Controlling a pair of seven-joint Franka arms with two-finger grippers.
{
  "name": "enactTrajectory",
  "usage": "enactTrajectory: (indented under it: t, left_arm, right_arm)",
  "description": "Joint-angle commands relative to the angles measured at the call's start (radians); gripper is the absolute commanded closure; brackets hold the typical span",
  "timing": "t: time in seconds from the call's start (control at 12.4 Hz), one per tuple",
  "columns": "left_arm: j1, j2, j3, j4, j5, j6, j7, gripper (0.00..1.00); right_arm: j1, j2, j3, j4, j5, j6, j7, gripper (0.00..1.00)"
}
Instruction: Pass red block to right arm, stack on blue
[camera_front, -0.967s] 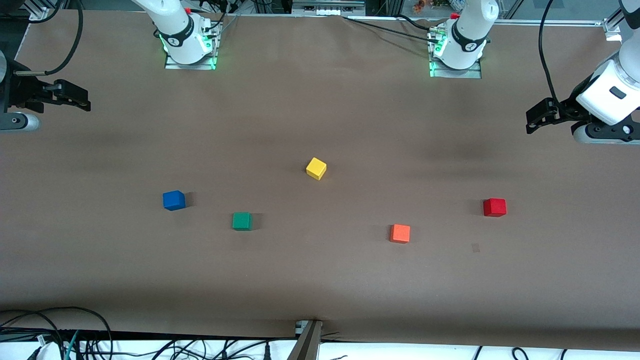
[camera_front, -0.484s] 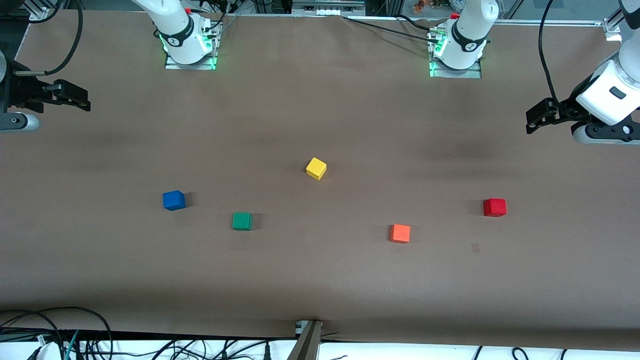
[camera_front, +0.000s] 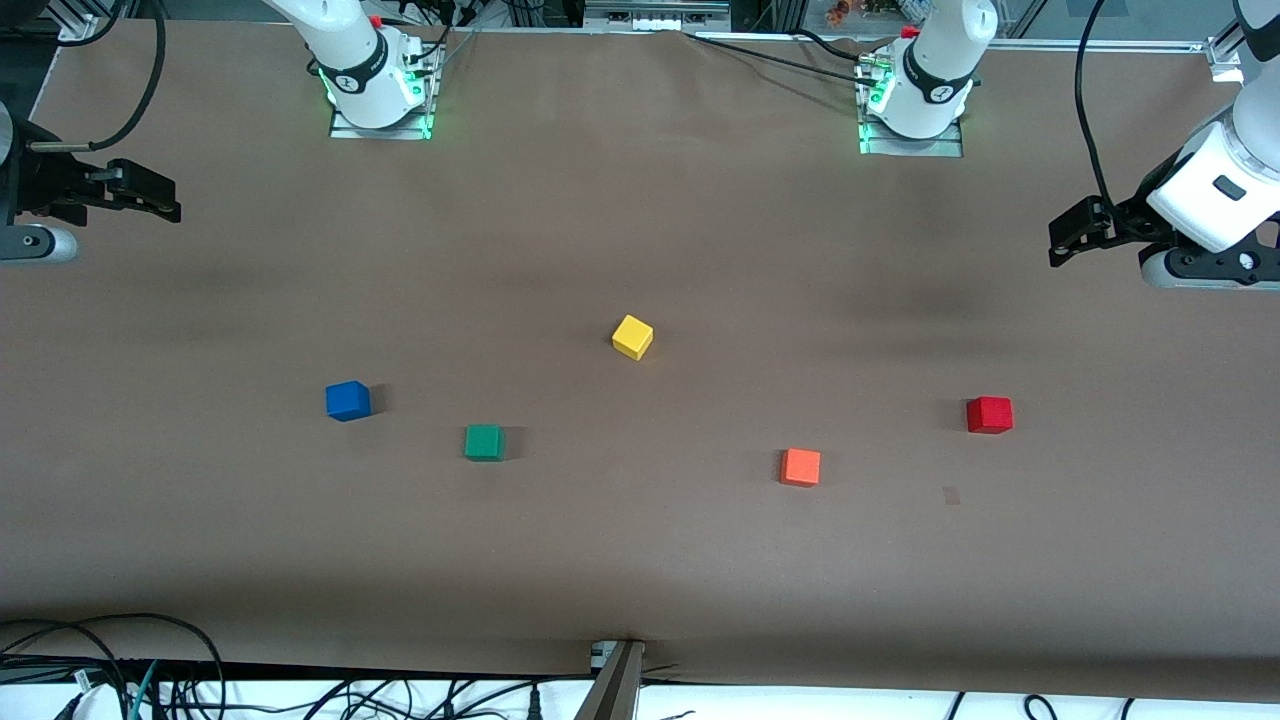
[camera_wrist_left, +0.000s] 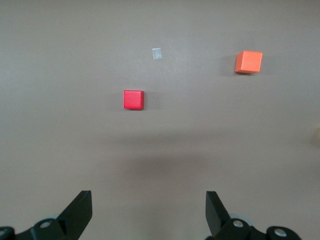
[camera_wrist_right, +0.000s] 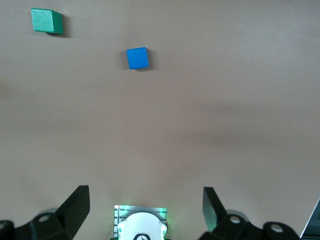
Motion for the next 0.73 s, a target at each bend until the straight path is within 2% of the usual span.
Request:
enactTrajectory:
  t: [0.0, 0.64]
  left_arm:
    - [-0.002, 0.025, 0.000, 0.035, 0.015, -0.021, 0.003, 0.00]
    - [0.001, 0.028, 0.011, 0.038, 0.012, -0.024, 0.005, 0.00]
  right_arm:
    - [-0.003, -0.003, 0.002, 0.005, 0.001, -0.001, 0.008, 0.00]
    - [-0.002, -0.003, 0.002, 0.005, 0.001, 0.000, 0.008, 0.00]
